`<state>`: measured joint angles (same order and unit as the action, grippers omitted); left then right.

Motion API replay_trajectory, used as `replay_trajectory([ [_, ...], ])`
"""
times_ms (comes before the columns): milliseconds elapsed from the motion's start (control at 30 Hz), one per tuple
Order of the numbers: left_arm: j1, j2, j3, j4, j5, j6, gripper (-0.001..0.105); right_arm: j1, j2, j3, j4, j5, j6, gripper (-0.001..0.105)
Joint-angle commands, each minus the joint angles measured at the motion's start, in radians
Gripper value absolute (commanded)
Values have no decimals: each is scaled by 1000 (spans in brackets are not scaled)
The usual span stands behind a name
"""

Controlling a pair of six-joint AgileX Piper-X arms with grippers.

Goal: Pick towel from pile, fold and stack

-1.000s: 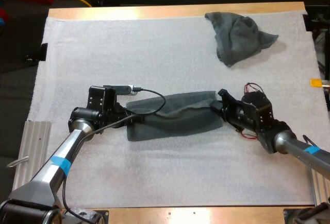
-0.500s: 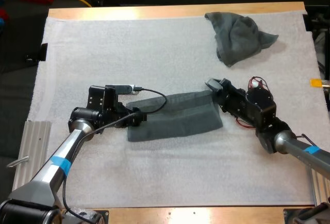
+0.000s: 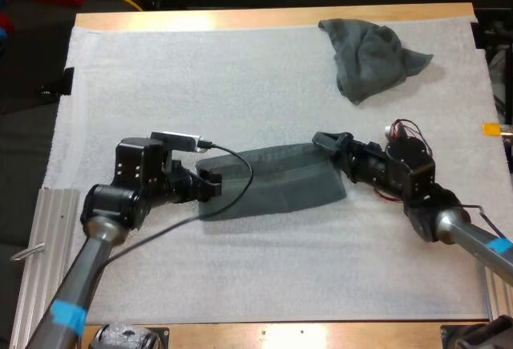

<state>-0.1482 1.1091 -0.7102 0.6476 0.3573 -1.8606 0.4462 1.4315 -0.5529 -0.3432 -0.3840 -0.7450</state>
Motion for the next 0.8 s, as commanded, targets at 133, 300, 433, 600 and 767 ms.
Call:
replay_trajectory([
  [133,0,-146,-5,99,51,2,65,-4,-145,-6,223,3,-119,70],
  [300,0,-290,-5,193,98,-27,65,-4,-259,-6,401,8,-181,70],
  [433,0,-369,-5,233,121,-46,65,-4,-318,-6,497,31,-213,70],
  [600,0,-463,-5,286,140,-73,65,-4,-387,-6,611,38,-235,70],
  [767,0,-554,-5,348,150,-78,65,-4,-486,-17,778,91,-313,70],
])
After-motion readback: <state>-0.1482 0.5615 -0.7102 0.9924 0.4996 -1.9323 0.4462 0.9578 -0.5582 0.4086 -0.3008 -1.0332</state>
